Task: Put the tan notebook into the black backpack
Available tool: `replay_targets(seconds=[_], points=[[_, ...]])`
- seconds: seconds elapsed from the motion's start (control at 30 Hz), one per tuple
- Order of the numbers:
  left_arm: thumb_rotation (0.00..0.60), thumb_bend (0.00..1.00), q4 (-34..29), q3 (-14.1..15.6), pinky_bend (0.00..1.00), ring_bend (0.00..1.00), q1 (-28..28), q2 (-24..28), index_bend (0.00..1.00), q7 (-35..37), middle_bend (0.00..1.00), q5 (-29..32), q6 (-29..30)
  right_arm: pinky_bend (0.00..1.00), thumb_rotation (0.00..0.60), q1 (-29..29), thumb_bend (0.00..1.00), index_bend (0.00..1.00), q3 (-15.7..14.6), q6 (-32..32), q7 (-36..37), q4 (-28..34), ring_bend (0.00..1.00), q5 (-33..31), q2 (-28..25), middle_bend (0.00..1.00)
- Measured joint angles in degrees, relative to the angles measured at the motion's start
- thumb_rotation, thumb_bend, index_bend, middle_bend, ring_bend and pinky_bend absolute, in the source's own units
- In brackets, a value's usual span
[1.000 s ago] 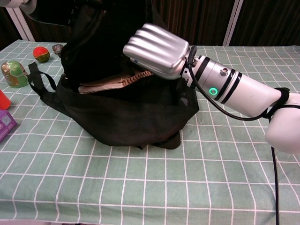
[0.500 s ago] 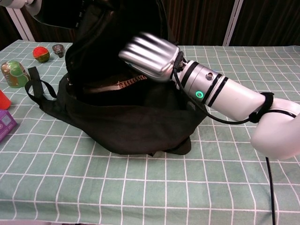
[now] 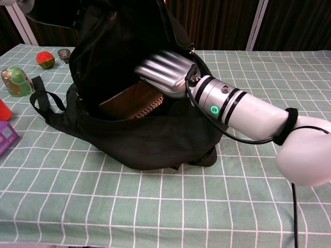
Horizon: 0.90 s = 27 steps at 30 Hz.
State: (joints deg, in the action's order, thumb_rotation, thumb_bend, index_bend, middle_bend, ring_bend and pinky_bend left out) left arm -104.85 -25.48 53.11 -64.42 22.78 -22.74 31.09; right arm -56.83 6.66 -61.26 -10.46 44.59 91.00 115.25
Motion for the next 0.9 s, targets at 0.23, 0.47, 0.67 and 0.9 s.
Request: replay_targets(seconds=[0.23, 0.47, 0.67, 0.9], points=[[0.600, 0.48, 1.1, 2.1, 0.73, 0.61, -0.1, -1.1, 0.64, -0.7, 0.68, -1.8, 1.9, 0.19, 0.600, 6.7, 0.00, 0.02, -2.8, -0.2, -1.3, 23.0, 0.05, -1.7, -14.2, 0.21], [0.600, 0.47, 3.5, 5.3, 0.73, 0.61, 0.9, -3.2, 0.61, -4.3, 0.66, -3.3, 4.0, 0.24, 0.600, 18.1, 0.00, 0.08, -10.4, -9.8, 0.4, 36.1, 0.08, 0.7, -30.8, 0.25], [0.600, 0.47, 9.9, 8.1, 0.70, 0.59, 4.7, -7.1, 0.59, -10.6, 0.64, 0.6, 8.6, 0.25, 0.600, 28.7, 0.00, 0.09, -15.1, -21.3, 4.8, 37.5, 0.08, 2.5, -39.1, 0.26], [0.600, 0.25, 15.3, 12.7, 0.52, 0.34, 8.7, -10.1, 0.30, -21.1, 0.39, 6.6, 11.7, 0.25, 0.600, 37.6, 0.00, 0.09, -15.4, -30.8, 11.3, 35.2, 0.08, 1.4, -43.4, 0.26]])
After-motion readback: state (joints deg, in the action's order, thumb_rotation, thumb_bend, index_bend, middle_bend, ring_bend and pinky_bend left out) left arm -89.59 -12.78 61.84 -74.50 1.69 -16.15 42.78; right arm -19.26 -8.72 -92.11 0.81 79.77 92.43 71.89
